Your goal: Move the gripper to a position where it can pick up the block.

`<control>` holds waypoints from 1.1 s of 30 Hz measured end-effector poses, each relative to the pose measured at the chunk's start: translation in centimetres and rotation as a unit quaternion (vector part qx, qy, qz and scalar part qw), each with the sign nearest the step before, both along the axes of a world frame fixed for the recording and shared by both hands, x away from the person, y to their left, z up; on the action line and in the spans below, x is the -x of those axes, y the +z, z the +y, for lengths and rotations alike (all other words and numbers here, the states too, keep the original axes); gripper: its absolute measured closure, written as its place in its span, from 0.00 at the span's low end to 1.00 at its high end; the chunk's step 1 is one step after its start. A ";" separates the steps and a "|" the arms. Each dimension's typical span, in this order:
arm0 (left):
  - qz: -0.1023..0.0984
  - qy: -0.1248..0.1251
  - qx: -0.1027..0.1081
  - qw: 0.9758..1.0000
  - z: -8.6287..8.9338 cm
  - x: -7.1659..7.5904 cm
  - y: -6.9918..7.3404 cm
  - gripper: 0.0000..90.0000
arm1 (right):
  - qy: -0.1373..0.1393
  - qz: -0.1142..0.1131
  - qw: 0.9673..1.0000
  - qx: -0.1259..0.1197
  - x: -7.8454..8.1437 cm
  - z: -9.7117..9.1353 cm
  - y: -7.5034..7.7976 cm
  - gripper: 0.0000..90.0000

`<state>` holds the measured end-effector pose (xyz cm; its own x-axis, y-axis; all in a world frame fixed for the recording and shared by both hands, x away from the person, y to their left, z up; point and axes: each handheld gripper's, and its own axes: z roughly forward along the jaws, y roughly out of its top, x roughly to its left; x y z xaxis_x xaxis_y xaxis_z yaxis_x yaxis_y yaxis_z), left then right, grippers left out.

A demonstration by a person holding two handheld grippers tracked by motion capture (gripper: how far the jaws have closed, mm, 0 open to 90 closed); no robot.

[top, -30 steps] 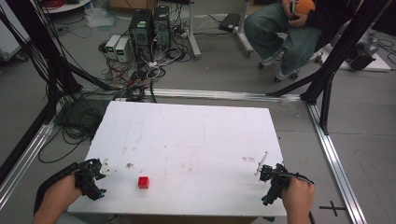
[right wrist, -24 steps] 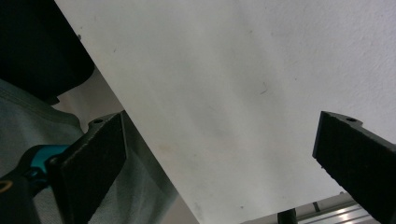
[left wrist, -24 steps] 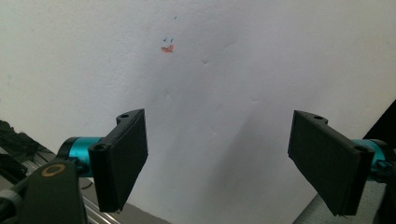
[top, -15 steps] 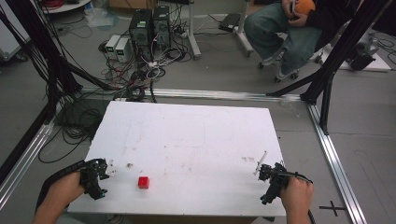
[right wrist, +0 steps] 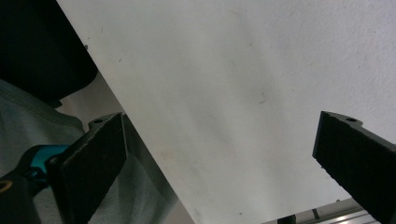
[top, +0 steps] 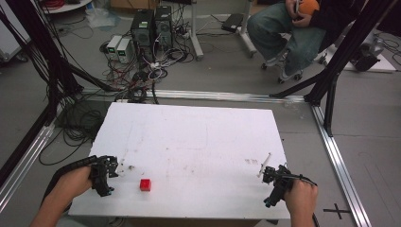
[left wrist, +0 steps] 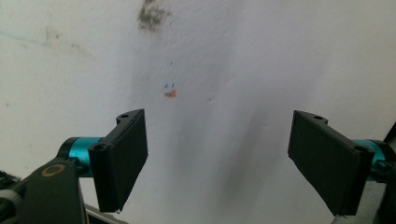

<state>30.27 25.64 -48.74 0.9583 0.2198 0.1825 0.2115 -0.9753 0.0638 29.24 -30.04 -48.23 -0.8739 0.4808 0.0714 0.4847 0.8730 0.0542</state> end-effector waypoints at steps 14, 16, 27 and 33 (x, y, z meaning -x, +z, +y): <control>0.030 -0.065 -0.005 0.997 -2.9 -0.9 0.0 0.22 | -0.001 -0.008 1.000 -0.009 0.0 -0.1 0.3 0.02; 0.031 -0.072 -0.005 0.997 -3.4 -1.0 -0.1 0.23 | -0.005 -0.008 1.000 -0.012 0.0 -0.1 0.3 0.02; 0.049 -0.107 -0.007 0.993 -5.9 -1.3 0.0 0.22 | -0.002 -0.009 1.000 -0.011 0.0 -0.2 0.3 0.03; 0.050 -0.119 -0.010 0.992 -7.1 -1.1 -0.1 0.22 | 0.003 -0.007 1.000 -0.011 0.0 0.0 0.4 0.02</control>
<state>31.32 18.50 -48.86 0.9961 -0.0174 0.0863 -0.0205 -0.9992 0.0345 29.26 -30.06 -47.82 -0.8780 0.4735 0.0699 0.4780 0.8747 0.0805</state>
